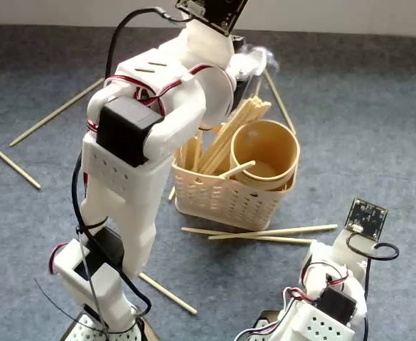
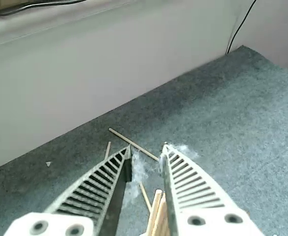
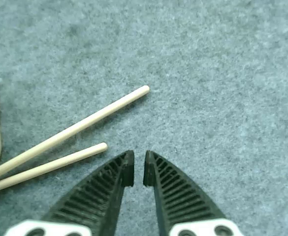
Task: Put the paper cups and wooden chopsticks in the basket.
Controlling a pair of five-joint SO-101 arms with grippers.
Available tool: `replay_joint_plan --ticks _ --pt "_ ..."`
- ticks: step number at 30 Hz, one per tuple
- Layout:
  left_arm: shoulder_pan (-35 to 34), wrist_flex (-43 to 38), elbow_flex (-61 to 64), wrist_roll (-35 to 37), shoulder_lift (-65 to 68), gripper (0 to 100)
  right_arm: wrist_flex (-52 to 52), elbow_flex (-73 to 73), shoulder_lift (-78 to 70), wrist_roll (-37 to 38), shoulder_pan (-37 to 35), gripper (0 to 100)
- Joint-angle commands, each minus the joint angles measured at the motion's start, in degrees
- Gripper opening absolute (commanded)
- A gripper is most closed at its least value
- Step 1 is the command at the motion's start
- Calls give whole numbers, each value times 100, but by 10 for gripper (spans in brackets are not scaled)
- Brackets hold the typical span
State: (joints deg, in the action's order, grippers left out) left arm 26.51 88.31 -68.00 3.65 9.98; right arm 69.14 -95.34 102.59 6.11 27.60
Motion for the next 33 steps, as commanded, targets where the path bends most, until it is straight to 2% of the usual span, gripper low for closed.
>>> replay_joint_plan --ticks 1,6,10,13,16,19,23,27,33 --pt "-831 -70 13 53 -242 126 31 -857 13 35 -13 56" --pt "-3143 431 154 70 -145 126 31 -857 13 35 -13 56" --pt "-4954 484 1024 44 154 130 31 -857 13 35 -13 56" --pt "-5947 440 1798 44 558 130 31 -857 13 35 -13 56" --pt "-6633 229 2255 44 1068 130 31 -857 13 35 -13 56" --pt "-7020 -149 2360 53 1719 130 31 -857 13 35 -13 56" --pt "-7187 -633 2352 70 2615 130 31 -857 13 35 -13 56" --pt "-7125 -976 2343 70 3415 128 31 -857 13 35 -13 56" --pt "-6914 -993 2343 79 3908 127 31 -857 13 35 -13 56"
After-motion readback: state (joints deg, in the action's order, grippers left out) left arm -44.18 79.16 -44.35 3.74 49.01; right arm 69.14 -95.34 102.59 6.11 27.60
